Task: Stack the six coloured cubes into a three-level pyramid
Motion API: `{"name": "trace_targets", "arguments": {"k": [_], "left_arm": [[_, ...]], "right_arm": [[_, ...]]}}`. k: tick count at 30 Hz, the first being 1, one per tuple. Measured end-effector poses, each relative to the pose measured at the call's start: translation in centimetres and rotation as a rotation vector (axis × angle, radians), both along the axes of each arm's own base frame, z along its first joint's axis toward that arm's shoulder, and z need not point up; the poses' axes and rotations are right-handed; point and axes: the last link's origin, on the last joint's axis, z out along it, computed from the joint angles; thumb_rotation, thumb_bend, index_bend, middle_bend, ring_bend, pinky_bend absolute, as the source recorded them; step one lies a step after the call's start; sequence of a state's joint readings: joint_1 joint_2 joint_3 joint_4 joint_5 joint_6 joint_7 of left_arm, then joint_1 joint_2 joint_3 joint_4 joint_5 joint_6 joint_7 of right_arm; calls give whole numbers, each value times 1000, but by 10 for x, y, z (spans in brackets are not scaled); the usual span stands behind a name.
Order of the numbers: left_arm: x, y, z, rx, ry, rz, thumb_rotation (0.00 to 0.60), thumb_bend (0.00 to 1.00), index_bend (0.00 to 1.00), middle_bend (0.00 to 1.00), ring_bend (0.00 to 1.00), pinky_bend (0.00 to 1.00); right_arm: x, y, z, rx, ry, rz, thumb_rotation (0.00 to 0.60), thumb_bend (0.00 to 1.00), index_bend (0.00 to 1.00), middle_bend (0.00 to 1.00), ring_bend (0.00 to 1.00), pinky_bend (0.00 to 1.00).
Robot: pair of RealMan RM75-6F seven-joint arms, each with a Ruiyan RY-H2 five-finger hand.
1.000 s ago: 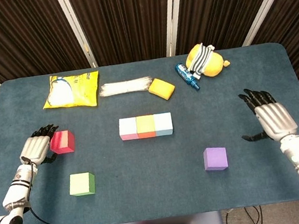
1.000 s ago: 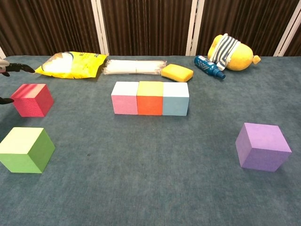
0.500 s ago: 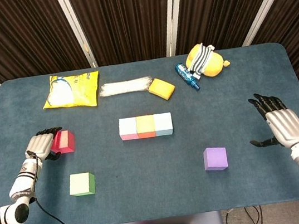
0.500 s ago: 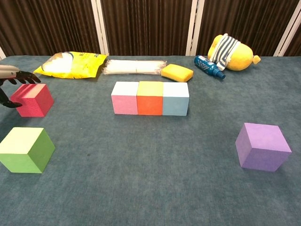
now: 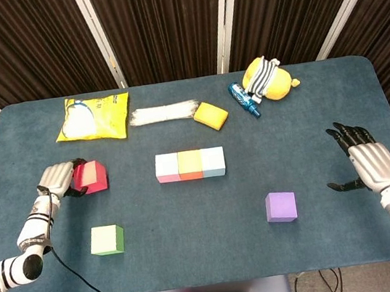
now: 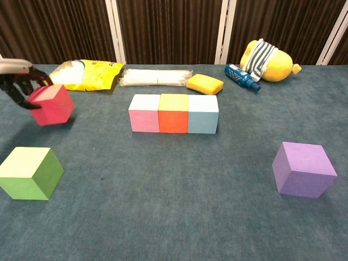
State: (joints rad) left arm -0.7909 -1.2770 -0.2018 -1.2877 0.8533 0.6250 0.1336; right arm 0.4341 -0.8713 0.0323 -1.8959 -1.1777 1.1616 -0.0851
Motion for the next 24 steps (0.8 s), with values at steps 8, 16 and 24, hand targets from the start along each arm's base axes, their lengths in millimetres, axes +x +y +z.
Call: {"name": "trace_targets", "arguments": {"k": [8,16,24], "left_arm": [[86,9,13,-18,-69,-124,600,351,292,432,383,343],[162,14,2,-69,-102,-168,600,352,264,438,389,356],[209,9,-28,-105,-18,-189,600,350,232,437,392,361]], "right_arm": [[-2,-1,2,-5,-9,-12,530,190,0,45,0,30],[-6,0,5,-8,-22,-22,528,190,0,45,0,30],[-14,2,8,-14,-37,-37,528,190,0,45,0,29]]}}
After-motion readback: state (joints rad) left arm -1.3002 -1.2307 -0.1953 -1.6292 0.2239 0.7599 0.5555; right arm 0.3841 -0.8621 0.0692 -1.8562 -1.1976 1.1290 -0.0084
